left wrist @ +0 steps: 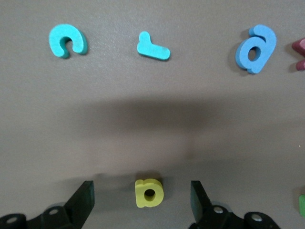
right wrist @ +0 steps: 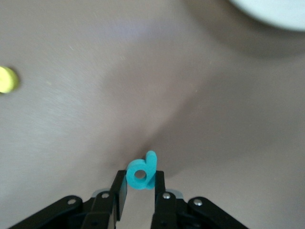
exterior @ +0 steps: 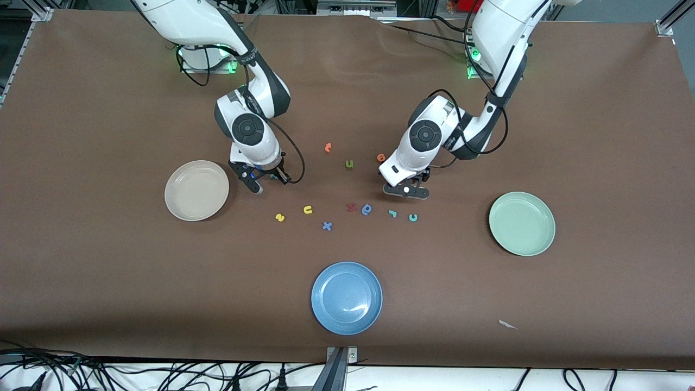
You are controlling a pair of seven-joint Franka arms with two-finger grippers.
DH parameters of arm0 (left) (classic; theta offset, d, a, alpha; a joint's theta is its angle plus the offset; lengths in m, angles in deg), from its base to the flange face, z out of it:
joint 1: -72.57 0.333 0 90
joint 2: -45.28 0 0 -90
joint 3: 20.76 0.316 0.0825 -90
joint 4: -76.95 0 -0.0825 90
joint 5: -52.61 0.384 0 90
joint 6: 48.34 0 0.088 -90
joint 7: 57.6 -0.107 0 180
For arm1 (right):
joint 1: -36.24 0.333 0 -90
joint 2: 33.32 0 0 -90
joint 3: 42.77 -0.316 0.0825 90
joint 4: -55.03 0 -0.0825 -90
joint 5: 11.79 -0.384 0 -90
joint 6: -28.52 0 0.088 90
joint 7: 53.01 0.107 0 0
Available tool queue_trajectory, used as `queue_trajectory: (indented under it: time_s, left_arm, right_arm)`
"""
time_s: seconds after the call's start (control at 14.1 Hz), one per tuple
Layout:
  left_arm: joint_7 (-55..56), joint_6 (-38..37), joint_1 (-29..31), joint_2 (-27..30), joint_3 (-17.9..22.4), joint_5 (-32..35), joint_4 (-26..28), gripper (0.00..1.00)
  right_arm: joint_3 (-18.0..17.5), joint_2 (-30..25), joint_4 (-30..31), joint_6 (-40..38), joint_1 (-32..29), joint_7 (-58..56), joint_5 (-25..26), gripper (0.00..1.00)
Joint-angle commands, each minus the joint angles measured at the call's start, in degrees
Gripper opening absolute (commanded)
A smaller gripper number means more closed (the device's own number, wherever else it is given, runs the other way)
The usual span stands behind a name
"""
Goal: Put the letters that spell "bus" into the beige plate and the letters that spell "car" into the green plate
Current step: 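Carry the cyan d to the cream plate while the left gripper grasps yellow o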
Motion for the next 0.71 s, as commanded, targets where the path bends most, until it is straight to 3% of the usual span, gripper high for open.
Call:
queue_trajectory:
  time_s: [0.0,0.28,0.64]
  left_arm:
    - [2.7,0.5,-0.6,0.0,0.2,1.5,0.1,0.74]
    - [3.0,0.7,-0.8,-0.6,0.2,1.5,0.1,0.60]
    - [3.8,1.2,-1.2,-1.2,0.2,1.5,0.0,0.44]
  right_arm:
    - [3.1,-4.0,-1.7,-7.3,0.7,-3.7,1.1,0.24]
    - [9.4,-7.4,-1.8,-13.5,0.6,-18.7,0.7,0.24]
    - [15.4,-5.2,-0.9,-13.6,0.1,-29.2,0.6,0.24]
